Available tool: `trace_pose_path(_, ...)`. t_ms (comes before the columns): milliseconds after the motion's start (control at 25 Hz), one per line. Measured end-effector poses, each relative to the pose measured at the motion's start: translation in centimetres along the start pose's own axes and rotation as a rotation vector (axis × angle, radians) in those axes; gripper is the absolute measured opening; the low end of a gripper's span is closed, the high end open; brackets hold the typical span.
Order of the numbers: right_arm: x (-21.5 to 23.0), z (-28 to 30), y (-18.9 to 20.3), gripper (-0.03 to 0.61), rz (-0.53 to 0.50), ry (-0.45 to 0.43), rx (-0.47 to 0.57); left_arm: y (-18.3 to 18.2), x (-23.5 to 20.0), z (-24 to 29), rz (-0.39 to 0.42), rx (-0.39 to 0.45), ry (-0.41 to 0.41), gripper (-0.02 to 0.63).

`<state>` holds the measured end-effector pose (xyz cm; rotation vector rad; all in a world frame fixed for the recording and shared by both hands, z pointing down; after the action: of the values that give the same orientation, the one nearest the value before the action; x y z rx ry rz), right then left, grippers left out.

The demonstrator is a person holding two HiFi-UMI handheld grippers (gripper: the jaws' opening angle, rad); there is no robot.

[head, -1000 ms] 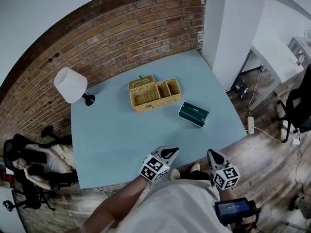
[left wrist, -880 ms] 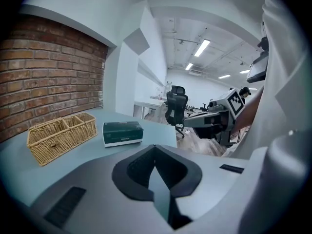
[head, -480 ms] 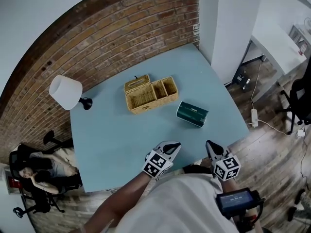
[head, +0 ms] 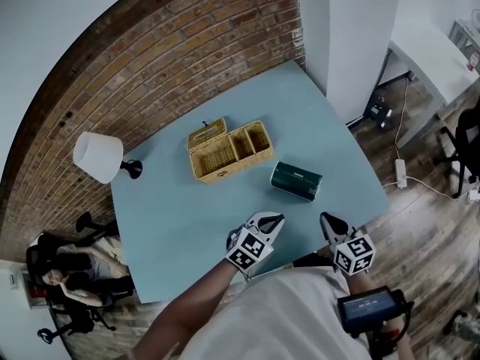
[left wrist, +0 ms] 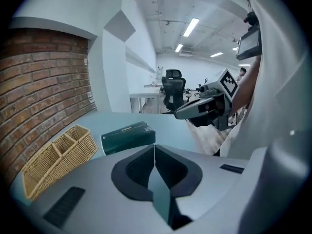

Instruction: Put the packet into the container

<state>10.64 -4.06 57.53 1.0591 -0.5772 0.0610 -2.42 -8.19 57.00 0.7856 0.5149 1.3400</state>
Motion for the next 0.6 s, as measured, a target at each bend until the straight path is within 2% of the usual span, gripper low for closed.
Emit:
trace_pose_path(240, 0.8, 0.6, -0.3, 0.008, 0.033, -0.013, 0.002, -0.7, -1.2, 1.9, 0.138, -0.071, 0.036, 0.012)
trace_pose_path(480, 1.5, 0.8, -0.4, 0.008, 0.058, -0.020, 0.006, -0.9, -2.5, 3.6, 0.264, -0.121, 0.038, 0.015)
trace_pose_path(600, 1.9, 0.5, -0.1, 0.008, 0.069, -0.020, -0.004, -1.1, -2.9, 4.3, 0.316, -0.147, 0.056, 0.060)
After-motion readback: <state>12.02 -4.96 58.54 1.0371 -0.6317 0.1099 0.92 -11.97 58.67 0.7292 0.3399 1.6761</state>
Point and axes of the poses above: the fingertips, and each gripper's own axes: z forward along the fingers, x to its right, y out of its underside, the point moved 2 cm from there along -z, backward along the fingers, and after that the axes turned 6 degrees about z, right-handed, at the moved point
